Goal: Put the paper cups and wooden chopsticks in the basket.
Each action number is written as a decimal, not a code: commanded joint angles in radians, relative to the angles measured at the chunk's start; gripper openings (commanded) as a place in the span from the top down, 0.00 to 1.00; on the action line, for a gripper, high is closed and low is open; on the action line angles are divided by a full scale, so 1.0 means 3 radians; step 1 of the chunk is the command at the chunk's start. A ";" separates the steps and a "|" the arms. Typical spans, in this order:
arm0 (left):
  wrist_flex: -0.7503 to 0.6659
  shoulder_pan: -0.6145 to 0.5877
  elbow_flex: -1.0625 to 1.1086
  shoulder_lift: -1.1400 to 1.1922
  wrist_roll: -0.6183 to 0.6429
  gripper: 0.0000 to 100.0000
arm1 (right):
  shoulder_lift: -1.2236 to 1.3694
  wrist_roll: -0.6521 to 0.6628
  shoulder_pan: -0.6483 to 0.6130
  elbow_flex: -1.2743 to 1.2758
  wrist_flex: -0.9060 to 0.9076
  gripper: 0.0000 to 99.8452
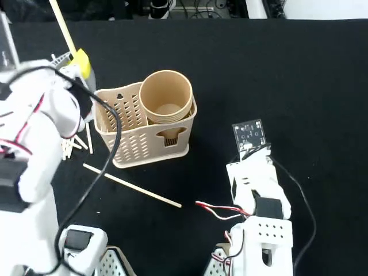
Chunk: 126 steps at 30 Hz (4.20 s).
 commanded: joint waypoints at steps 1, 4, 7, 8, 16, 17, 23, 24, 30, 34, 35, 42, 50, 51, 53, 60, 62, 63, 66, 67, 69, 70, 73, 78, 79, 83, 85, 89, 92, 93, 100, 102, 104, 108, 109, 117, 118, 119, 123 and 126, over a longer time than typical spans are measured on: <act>-0.1084 0.0028 0.1128 -0.0486 -0.0102 0.97 | -0.0038 0.0026 0.0031 0.0003 -0.0041 0.98; -0.1718 0.0028 0.1736 -0.0690 -0.0102 0.97 | -0.0038 0.0026 0.0031 0.0003 -0.0041 0.98; -0.2235 0.0028 0.2227 -0.0803 -0.0102 0.97 | -0.0038 0.0026 0.0031 0.0003 -0.0041 0.98; -0.2378 0.0028 0.2371 -0.0829 -0.0102 0.97 | -0.0038 0.0026 0.0031 0.0003 -0.0046 0.98; -0.2639 0.0028 0.3097 -0.1207 -0.0102 0.97 | -0.0038 0.0026 0.0031 0.0003 -0.0056 0.98; -0.2634 0.0028 0.3168 -0.1274 -0.0102 0.96 | -0.0038 0.0026 0.0031 0.0003 -0.0056 0.98; -0.2276 0.0028 0.3291 -0.1560 -0.0092 0.80 | -0.0038 0.0026 0.0031 0.0003 -0.0061 0.98; -0.2235 0.0028 0.3286 -0.1586 -0.0097 0.80 | -0.0038 0.0026 0.0031 0.0003 -0.0061 0.98; -0.1851 -0.0182 0.2954 -0.1524 -0.0072 0.80 | -0.0038 0.0026 0.0031 0.0008 -0.0061 0.98; -0.1018 -0.0688 0.2386 -0.1422 0.0164 0.80 | -0.0038 0.0026 0.0031 0.0008 -0.0061 0.98; -0.0834 -0.0877 0.2263 -0.1376 0.0225 0.79 | -0.0038 0.0026 0.0031 0.0008 -0.0061 0.98; -0.0205 -0.1757 0.2043 -0.0532 0.0292 0.79 | -0.0038 0.0026 0.0031 0.0008 -0.0061 0.98; -0.0496 -0.1828 0.1522 0.1360 0.0276 0.79 | -0.0038 0.0026 0.0031 0.0008 -0.0061 0.98; -0.0496 -0.1844 0.1389 0.1611 0.0245 0.79 | -0.0038 0.0026 0.0031 0.0008 -0.0061 0.98; -0.0496 -0.1869 0.1123 0.2097 0.0210 0.79 | -0.0038 0.0026 0.0031 0.0008 -0.0061 0.98; -0.0501 -0.2120 0.0171 0.3488 0.0210 0.80 | -0.0038 0.0026 0.0031 0.0008 -0.0061 0.98; -0.0501 -0.2146 -0.0095 0.3821 0.0210 0.80 | -0.0038 0.0026 0.0031 0.0008 -0.0061 0.98; -0.0501 -0.2146 -0.0202 0.3974 0.0210 0.80 | -0.0038 0.0026 0.0031 0.0008 -0.0061 0.98; -0.0496 -0.2135 -0.0437 0.4352 0.0210 0.80 | -0.0038 0.0026 0.0031 0.0008 -0.0061 0.98; -0.0491 -0.2130 -0.0504 0.4439 0.0210 0.81 | -0.0038 0.0026 0.0031 0.0008 -0.0061 0.98; -0.0430 -0.2135 -0.0616 0.4516 0.0210 0.86 | -0.0038 0.0026 0.0031 0.0008 -0.0061 0.98; -0.0373 -0.2135 -0.0662 0.4531 0.0210 0.90 | -0.0038 0.0026 0.0031 0.0008 -0.0061 0.98; -0.0189 -0.2125 -0.0785 0.4537 0.0210 0.97 | -0.0038 0.0026 0.0031 0.0008 -0.0061 0.98; 0.0297 -0.2120 -0.1102 0.4537 0.0205 0.97 | -0.0038 0.0026 0.0036 0.0008 -0.0056 0.98; 0.0419 -0.2120 -0.1189 0.4531 0.0205 0.97 | -0.0038 0.0026 0.0036 0.0008 -0.0051 0.98; 0.1013 -0.2115 -0.1593 0.4363 0.0199 0.97 | -0.0038 0.0026 0.0041 -0.0013 -0.0036 0.98; 0.1309 -0.2115 -0.1747 0.4189 0.0113 0.97 | -0.0038 0.0026 0.0077 -0.0043 -0.0020 0.98; 0.1642 -0.2130 -0.1834 0.3723 -0.0164 0.97 | -0.0038 0.0000 0.0240 -0.0361 0.0327 0.98; 0.1637 -0.2151 -0.1537 0.3319 -0.0409 0.97 | -0.0038 0.0000 0.0251 -0.0821 0.0798 0.98; 0.1632 -0.2156 -0.1383 0.3191 -0.0465 0.97 | -0.0038 0.0005 0.0256 -0.1005 0.0967 0.98; 0.1417 -0.2432 -0.0437 0.2353 -0.0890 0.97 | -0.0038 0.0020 0.0220 -0.2488 0.1974 0.98; 0.1284 -0.2565 -0.0192 0.2066 -0.1008 0.97 | -0.0033 0.0020 0.0138 -0.2872 0.2204 0.98; 0.1084 -0.2662 0.0069 0.1780 -0.1135 0.97 | -0.0018 0.0020 -0.0015 -0.3194 0.2424 0.98; 0.0650 -0.2800 0.0591 0.1335 -0.1320 0.97 | -0.0008 0.0020 -0.0409 -0.3690 0.2752 0.98; 0.0547 -0.2831 0.0713 0.1253 -0.1340 0.97 | -0.0008 0.0020 -0.0481 -0.3808 0.2813 0.98; -0.0092 -0.3148 0.1547 0.1048 -0.1345 0.97 | 0.0253 0.0010 -0.2133 -0.4544 0.3171 0.97; -0.0184 -0.3209 0.1624 0.1048 -0.1345 0.97 | 0.0396 -0.0005 -0.2465 -0.4519 0.3237 0.97; -0.0281 -0.3281 0.1695 0.1048 -0.1345 0.97 | 0.0555 -0.0005 -0.2782 -0.4457 0.3284 0.97; -0.0650 -0.3424 0.1977 0.1054 -0.1345 0.97 | 0.1235 0.0036 -0.3805 -0.4074 0.3253 0.97; -0.0829 -0.3440 0.2120 0.1054 -0.1345 0.97 | 0.1680 0.0251 -0.4301 -0.3665 0.3048 0.97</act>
